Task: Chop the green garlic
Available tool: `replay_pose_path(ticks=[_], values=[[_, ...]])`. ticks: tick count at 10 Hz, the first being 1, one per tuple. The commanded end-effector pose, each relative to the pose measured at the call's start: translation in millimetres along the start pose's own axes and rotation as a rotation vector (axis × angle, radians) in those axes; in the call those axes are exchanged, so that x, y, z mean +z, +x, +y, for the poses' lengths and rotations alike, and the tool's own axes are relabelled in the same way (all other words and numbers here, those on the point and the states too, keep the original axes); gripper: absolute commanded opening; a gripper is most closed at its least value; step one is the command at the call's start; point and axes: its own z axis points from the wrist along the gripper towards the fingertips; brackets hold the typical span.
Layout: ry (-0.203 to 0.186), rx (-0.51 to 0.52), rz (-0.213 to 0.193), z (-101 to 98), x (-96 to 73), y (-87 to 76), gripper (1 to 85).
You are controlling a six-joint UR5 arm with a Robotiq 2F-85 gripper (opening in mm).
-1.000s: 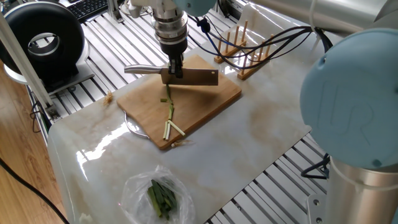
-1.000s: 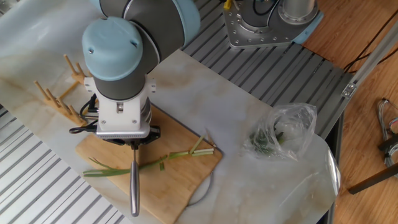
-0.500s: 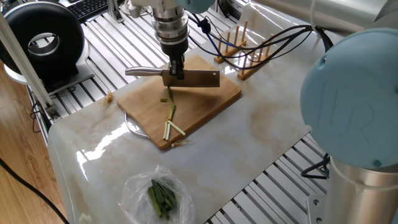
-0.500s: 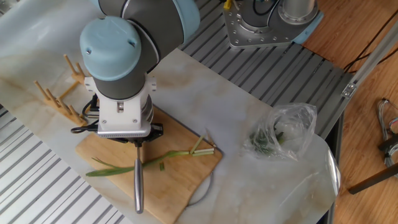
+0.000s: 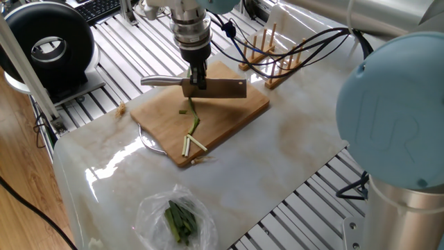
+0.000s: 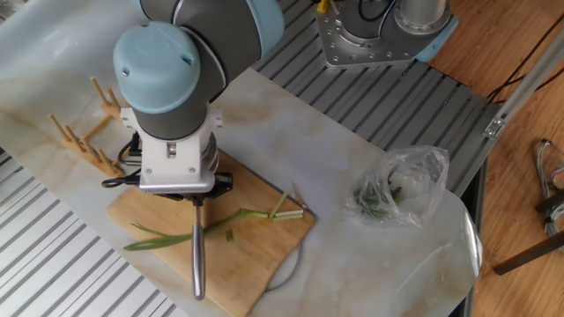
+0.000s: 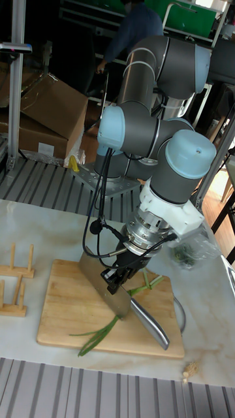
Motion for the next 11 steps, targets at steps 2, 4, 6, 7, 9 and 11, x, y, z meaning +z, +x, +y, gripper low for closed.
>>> replay_pose_path(ticks=[2, 4, 6, 7, 9, 11], values=[[0.005, -0.004, 0.0, -8.8, -0.9, 6.6, 1.3], [-0.005, -0.005, 0.004, -6.3, -0.6, 12.4, 1.3], [-0.014, -0.003, 0.013, -4.3, 2.3, 21.8, 1.3], [-0.022, 0.003, 0.014, -1.9, 3.1, 24.1, 1.3], [-0.036, 0.013, 0.013, 3.7, -3.7, 25.4, 1.3], [-0.032, 0.023, 0.017, 3.6, -7.5, 26.8, 1.3]])
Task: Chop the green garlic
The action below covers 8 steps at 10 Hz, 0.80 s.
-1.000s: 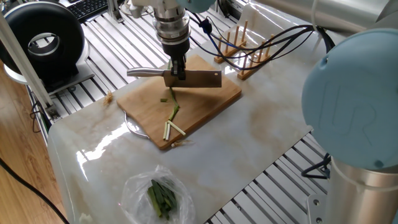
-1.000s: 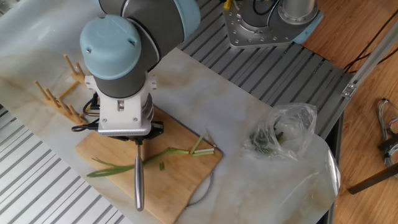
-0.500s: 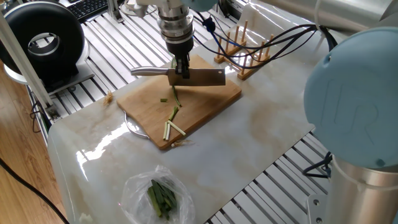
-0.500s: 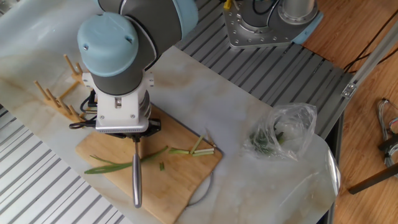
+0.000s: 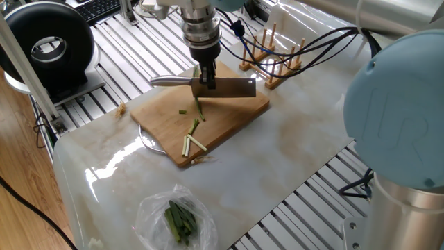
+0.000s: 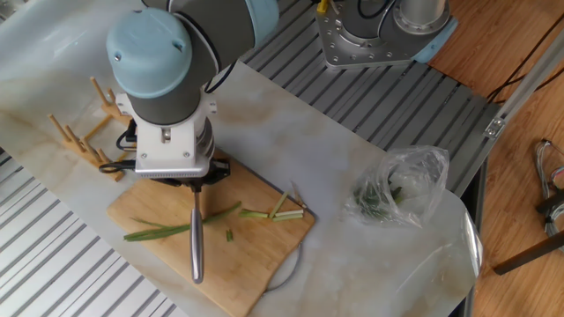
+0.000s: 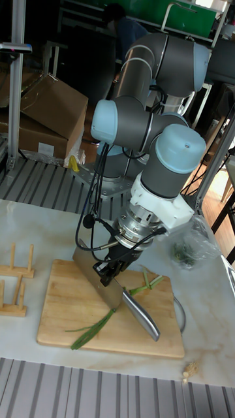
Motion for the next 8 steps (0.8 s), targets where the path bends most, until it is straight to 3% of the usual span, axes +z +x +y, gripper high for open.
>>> replay_pose_path(ticks=[1, 3, 5, 8], values=[[-0.002, 0.023, 0.005, 0.3, -3.7, 5.1, 1.3], [0.0, 0.028, 0.003, -0.6, -3.7, 5.4, 1.3], [0.008, 0.049, -0.046, -2.2, -6.9, -10.0, 1.3], [0.012, 0.04, -0.075, -2.5, -8.5, -19.9, 1.3]])
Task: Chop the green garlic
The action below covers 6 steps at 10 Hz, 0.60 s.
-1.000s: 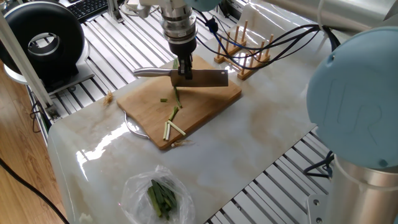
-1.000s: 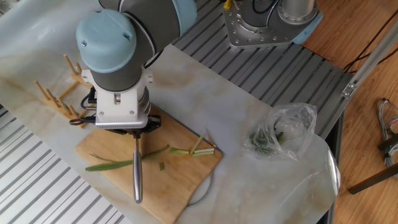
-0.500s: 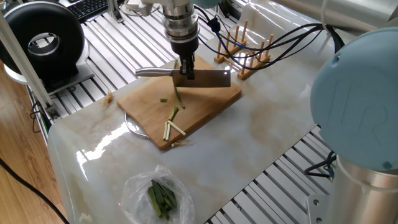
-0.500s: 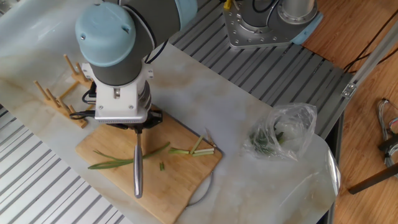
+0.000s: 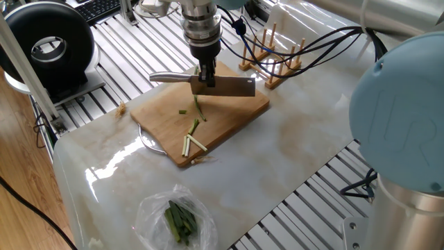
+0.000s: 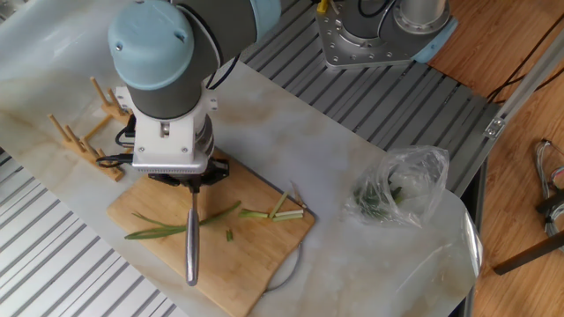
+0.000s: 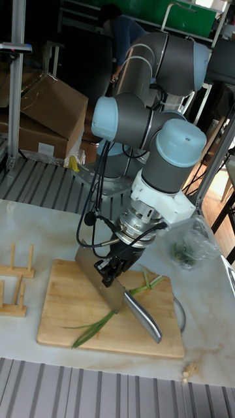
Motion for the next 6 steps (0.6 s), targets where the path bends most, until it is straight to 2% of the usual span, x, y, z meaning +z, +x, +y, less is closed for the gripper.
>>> replay_pose_path(ticks=[1, 2, 4, 6], values=[[0.002, 0.001, -0.039, -0.8, -1.8, -11.7, 1.3], [0.032, -0.002, -0.041, -9.1, 0.4, -13.3, 1.3], [0.055, 0.01, -0.035, -16.6, 8.0, -14.7, 1.3], [0.043, 0.058, -0.016, -15.2, 9.1, -9.9, 1.3]])
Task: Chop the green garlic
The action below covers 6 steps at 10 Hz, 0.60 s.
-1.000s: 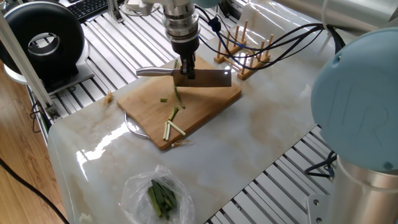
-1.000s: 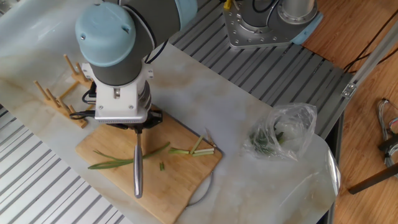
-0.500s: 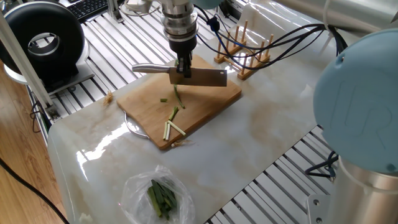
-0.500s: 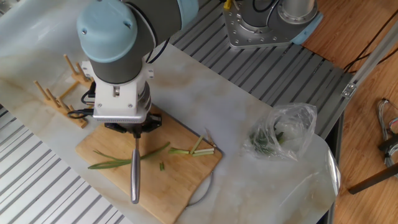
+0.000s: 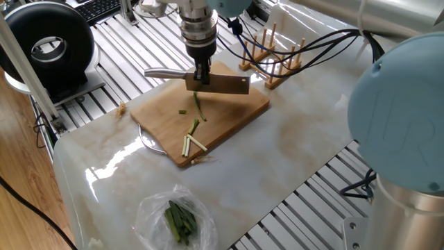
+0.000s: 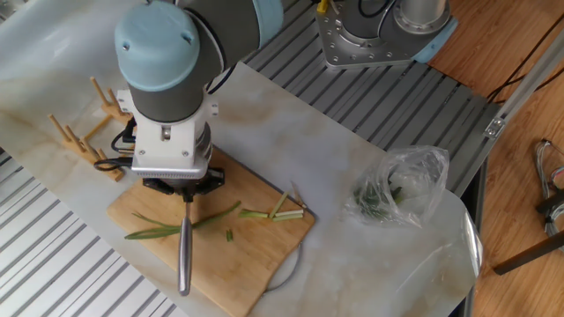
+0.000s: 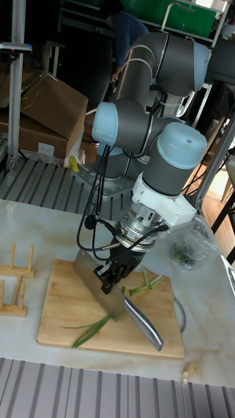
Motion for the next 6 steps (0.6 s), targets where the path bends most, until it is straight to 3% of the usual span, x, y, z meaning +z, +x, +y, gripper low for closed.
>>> replay_pose_path(ticks=[1, 6], values=[[-0.006, 0.07, 0.015, -2.2, 1.5, 3.3, 1.3], [0.0, 0.196, 0.083, -1.9, 1.3, 20.3, 1.3]])
